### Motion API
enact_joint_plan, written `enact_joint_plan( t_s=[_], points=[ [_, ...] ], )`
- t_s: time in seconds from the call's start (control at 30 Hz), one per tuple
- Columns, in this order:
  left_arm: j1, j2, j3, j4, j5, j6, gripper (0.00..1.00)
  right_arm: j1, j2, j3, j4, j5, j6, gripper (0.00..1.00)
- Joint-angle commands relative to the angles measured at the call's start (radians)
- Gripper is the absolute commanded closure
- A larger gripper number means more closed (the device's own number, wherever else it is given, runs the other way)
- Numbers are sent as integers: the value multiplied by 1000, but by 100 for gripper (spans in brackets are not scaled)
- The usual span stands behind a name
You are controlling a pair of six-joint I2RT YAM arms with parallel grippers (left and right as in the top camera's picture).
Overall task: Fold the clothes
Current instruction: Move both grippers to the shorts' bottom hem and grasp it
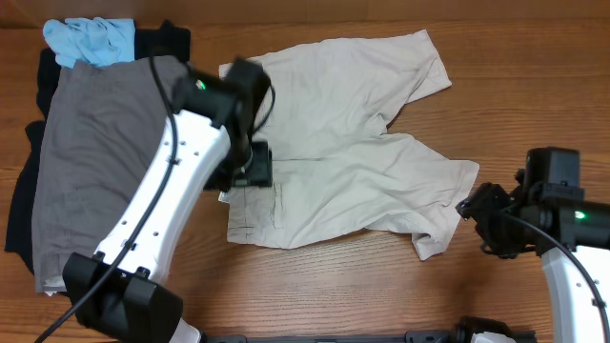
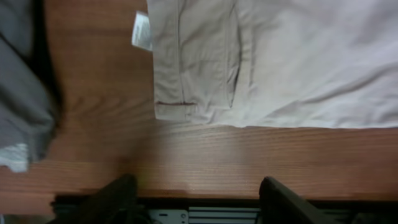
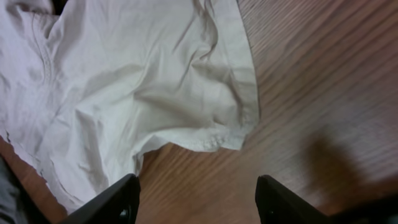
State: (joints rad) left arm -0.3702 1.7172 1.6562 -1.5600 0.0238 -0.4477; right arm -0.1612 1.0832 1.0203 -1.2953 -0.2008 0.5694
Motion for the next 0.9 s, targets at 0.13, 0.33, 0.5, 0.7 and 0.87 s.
enact_joint_plan(
  t_s=[0.13,0.33,0.5,0.7,0.87],
  points=[
    [-16,-156,-451,248,22,-306,37,5,-3,-79,87,-70,41,35],
    [-15,-164,-704,487,70,-475,37,5,40,-79,106,-70,46,35],
    [-8,-164,-799,624,68,-503,38,5,77,-79,120,-70,57,35],
    [-8,-164,-809,674,-19,-541,37,5,100,-79,143,-70,61,35],
    [-8,-163,-831,703,-128,-615,39,5,101,-79,151,-70,64,35]
  ],
)
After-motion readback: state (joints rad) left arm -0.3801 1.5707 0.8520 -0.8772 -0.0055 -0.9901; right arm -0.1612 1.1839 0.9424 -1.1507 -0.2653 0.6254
